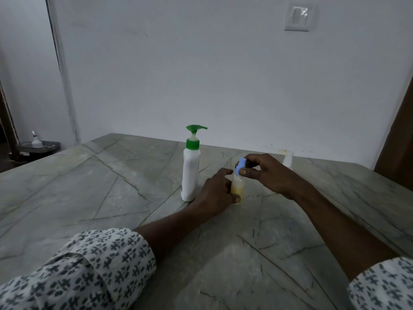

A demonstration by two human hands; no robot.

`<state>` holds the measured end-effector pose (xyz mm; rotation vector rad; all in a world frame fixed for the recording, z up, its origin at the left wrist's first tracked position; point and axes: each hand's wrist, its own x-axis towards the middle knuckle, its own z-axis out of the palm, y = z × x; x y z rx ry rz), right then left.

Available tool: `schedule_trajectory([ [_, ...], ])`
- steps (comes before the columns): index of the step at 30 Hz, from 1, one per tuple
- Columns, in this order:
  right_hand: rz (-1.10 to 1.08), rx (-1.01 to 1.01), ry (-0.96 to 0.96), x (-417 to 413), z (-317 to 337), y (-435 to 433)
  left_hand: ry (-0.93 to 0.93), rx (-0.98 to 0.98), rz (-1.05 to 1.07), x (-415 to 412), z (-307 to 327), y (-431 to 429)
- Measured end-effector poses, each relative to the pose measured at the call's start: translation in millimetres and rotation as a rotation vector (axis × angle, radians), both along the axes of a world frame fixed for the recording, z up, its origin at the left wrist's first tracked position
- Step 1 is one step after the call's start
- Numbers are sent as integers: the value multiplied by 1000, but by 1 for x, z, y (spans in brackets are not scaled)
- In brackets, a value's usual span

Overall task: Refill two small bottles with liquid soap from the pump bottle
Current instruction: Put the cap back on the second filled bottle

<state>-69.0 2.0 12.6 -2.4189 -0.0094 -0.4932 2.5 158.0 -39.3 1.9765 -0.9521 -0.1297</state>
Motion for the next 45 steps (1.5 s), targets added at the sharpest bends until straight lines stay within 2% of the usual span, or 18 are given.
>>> schedule_trajectory([
  [6,-141,-105,-78,6,-5,3,-5,-40,45,2,0,2],
  [10,-43,101,-15,-2,1,-1,8,-19,44,1,0,1],
  [14,34,94,0,-3,9,-1,3,-6,41,0,2,2],
  [21,163,-295,284,11,61,2,-1,16,36,2,2,2],
  [26,186,-482,375,25,76,11,-12,24,32,2,3,2],
  [29,195,-512,367,23,78,11,-44,46,22,3,4,3],
  [39,118,-422,346,26,60,16,-95,63,26,1,5,3],
  [45,145,-518,331,21,71,18,-114,78,22,3,4,3],
])
